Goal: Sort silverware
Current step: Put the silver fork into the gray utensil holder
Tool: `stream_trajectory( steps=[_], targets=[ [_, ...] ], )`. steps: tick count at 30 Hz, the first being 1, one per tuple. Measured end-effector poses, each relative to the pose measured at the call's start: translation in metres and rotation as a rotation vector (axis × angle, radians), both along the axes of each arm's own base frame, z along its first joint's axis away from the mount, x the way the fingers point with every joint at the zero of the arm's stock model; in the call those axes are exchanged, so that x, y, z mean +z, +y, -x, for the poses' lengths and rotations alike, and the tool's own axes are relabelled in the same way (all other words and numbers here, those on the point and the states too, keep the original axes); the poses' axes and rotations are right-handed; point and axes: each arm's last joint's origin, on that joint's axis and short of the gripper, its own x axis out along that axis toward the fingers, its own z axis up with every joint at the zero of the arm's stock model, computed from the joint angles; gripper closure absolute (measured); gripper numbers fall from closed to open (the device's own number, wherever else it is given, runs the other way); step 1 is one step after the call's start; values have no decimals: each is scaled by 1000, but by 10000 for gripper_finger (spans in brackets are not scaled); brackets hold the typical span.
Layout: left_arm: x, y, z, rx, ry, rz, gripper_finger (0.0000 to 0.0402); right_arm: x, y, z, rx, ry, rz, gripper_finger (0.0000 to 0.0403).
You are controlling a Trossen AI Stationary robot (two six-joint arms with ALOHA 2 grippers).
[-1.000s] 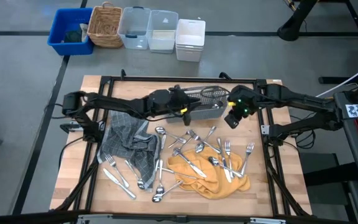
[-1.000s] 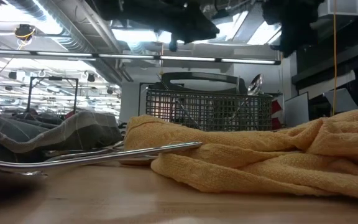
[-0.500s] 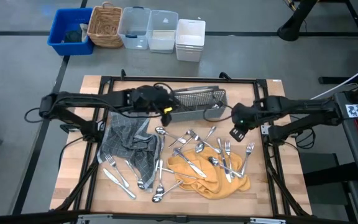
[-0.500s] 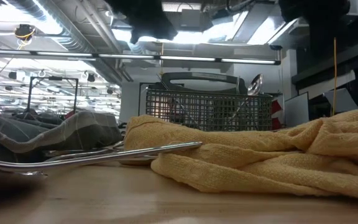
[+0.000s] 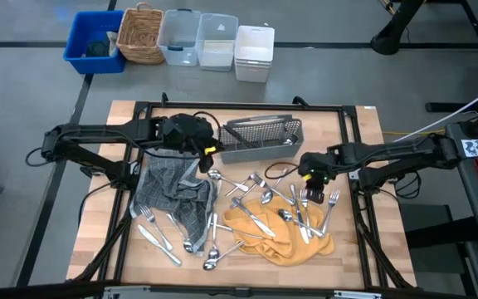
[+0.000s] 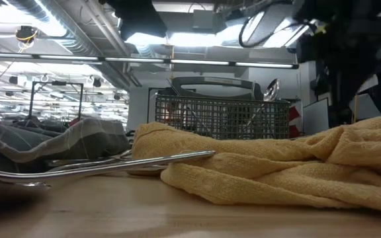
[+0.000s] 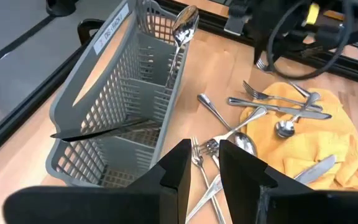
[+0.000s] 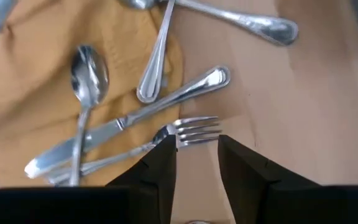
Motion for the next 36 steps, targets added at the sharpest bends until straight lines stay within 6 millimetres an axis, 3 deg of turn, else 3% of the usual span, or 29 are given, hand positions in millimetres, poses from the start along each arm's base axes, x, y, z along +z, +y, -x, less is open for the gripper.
stream_trajectory(
  steps=[13, 36],
  targets=[
    [0, -7, -1, -16, -6, 19, 329, -49, -23, 12, -21, 2, 12, 281],
    [0, -7, -1, -15, -6, 20, 329, -77, -21, 21, 43, -46, -98, 284]
  ],
)
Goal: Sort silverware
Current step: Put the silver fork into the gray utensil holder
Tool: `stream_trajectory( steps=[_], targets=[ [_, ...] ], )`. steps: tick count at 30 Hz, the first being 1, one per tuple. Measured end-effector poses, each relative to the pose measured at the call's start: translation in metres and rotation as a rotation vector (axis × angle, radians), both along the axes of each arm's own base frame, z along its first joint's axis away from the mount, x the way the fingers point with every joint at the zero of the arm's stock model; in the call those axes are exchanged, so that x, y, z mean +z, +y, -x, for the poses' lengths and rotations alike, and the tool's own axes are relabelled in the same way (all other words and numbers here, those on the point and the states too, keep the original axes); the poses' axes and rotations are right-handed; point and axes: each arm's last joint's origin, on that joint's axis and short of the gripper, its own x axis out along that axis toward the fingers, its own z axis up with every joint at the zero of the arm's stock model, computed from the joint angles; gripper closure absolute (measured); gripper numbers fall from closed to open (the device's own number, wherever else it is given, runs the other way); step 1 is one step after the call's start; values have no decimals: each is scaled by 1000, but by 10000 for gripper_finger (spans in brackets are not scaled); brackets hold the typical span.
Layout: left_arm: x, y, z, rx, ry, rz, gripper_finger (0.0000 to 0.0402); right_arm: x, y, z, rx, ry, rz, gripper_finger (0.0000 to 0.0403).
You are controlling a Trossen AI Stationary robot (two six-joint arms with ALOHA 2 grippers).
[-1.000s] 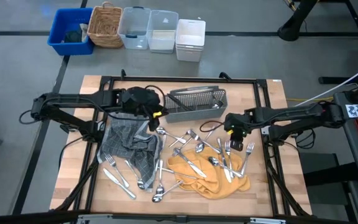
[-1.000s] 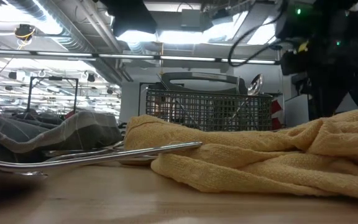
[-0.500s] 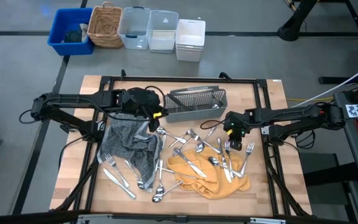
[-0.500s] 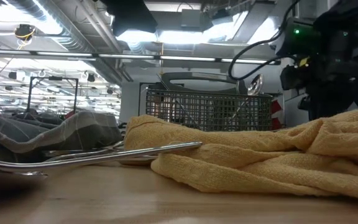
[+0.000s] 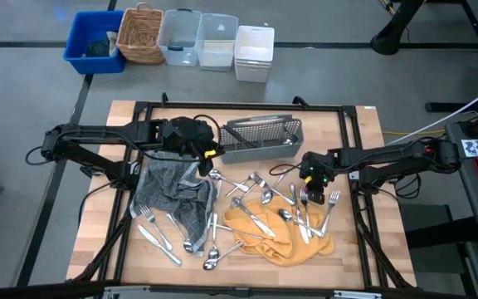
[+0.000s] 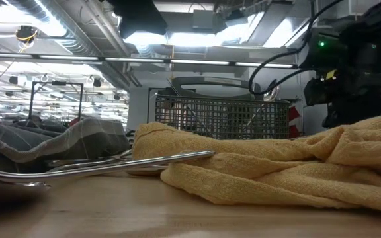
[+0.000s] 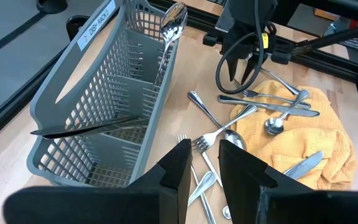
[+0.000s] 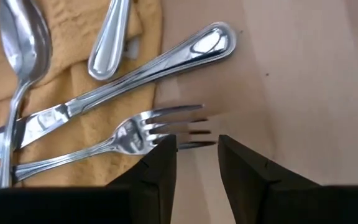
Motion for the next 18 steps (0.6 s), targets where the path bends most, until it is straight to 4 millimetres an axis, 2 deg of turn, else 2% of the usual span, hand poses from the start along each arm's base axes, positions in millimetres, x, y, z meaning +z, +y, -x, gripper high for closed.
stream_trajectory(
  steps=[4, 12, 18],
  targets=[
    [0, 0, 0, 3, -1, 5, 329, 0, 0, -3, 2, -38, 1, 311],
    [0, 0, 0, 14, -4, 20, 329, 2, -1, -7, 2, -85, 4, 392],
    [0, 0, 0, 14, -4, 20, 329, 2, -1, -7, -18, -80, -8, 394]
  ],
)
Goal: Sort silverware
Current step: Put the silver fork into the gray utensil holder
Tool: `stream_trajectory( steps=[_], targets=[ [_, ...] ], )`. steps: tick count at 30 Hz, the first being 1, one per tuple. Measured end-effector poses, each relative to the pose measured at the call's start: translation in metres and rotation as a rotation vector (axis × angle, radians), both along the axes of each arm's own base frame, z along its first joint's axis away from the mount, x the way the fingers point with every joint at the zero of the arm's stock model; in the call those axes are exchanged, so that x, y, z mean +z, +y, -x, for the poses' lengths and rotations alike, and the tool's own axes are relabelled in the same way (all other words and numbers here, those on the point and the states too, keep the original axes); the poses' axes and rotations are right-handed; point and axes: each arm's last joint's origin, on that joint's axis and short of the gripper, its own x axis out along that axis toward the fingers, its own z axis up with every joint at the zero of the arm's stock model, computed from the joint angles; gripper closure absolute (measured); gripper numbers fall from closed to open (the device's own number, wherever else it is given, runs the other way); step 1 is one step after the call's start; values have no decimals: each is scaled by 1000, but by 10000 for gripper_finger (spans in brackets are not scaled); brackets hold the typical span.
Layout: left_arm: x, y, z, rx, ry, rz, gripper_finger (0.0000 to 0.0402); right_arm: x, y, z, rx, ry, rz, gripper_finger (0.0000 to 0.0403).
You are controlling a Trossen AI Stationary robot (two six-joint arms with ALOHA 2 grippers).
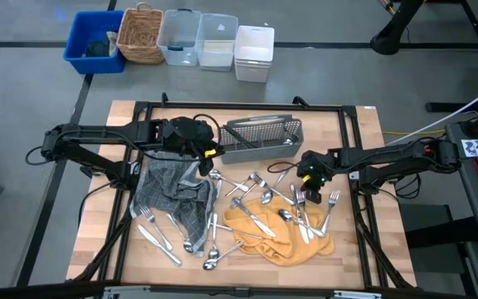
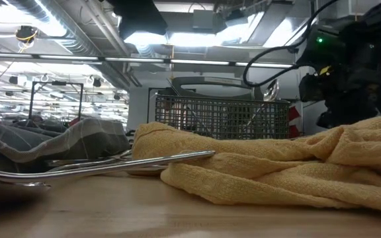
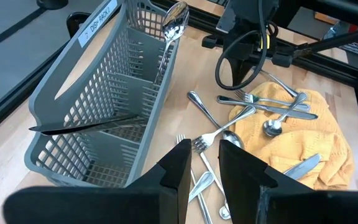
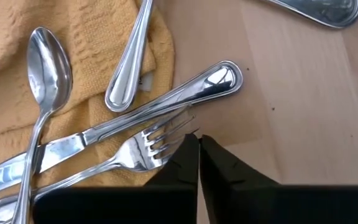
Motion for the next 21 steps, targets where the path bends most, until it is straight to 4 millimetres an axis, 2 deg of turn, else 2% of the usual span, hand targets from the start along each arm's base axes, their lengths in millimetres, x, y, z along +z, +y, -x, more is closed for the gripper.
stream_trajectory(
  steps=[14, 21],
  targets=[
    [0, 0, 0, 0, 0, 0, 329, 1, 0, 2, -52, 48, -23, 401],
    [0, 0, 0, 0, 0, 0, 329, 20, -1, -2, -29, 93, 23, 402]
  ],
)
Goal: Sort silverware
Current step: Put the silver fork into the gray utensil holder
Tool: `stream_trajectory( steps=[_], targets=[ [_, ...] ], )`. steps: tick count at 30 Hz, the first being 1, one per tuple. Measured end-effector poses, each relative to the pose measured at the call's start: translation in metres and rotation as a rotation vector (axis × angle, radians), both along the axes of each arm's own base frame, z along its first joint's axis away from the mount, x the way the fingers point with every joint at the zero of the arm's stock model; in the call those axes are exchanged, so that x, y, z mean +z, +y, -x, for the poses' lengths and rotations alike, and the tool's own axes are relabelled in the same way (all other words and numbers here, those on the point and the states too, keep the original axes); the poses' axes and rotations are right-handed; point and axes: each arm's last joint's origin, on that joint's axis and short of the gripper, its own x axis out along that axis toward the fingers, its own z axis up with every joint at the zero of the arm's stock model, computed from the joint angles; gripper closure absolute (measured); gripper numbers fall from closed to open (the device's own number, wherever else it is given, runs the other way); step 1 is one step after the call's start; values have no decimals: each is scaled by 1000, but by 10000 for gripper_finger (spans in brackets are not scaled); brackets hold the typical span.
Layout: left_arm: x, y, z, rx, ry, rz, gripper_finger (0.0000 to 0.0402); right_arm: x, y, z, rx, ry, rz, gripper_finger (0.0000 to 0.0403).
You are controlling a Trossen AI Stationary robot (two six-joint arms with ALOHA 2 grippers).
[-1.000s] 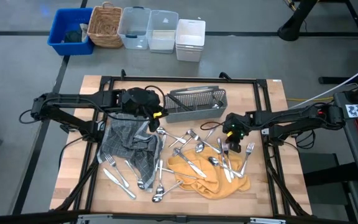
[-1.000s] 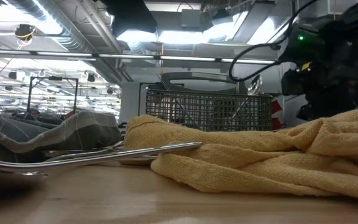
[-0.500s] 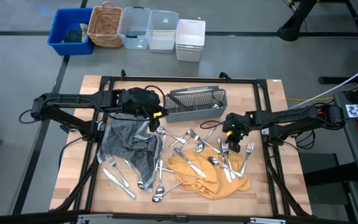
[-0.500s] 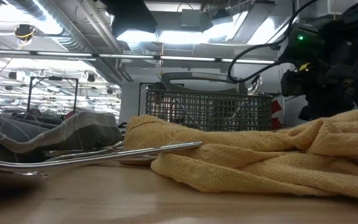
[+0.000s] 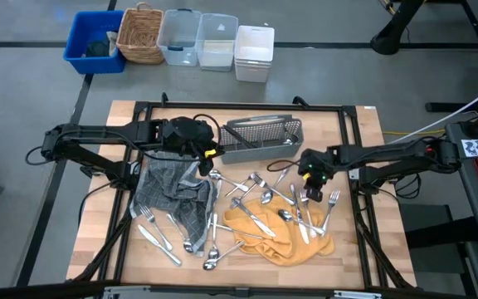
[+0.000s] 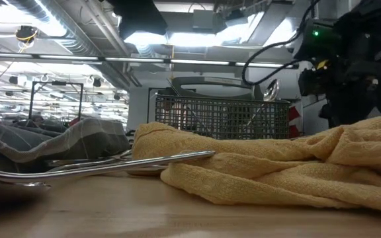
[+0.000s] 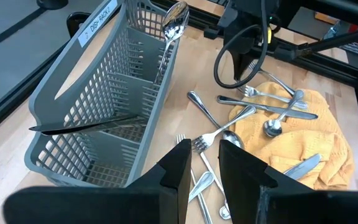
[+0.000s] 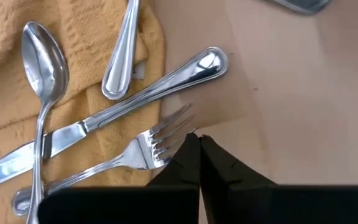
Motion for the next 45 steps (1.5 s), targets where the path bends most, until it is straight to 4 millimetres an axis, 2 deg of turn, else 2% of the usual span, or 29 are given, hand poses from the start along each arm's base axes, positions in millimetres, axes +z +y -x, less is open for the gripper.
stream_trajectory(
  steps=[10, 21, 31, 39, 45],
  targets=[
    [0, 0, 0, -4, 2, -8, 329, 29, -3, -6, -12, 38, 78, 402],
    [0, 0, 0, -3, 3, -12, 329, 72, -7, -6, -43, 108, 191, 403],
    [0, 0, 0, -2, 3, -12, 329, 135, -10, -7, -54, 43, 302, 403],
    [0, 0, 0, -2, 3, -12, 329, 195, -12, -3, -69, -98, 431, 403],
    [0, 0, 0, -2, 3, -12, 329, 232, -14, 4, -72, -200, 549, 403]
  ],
)
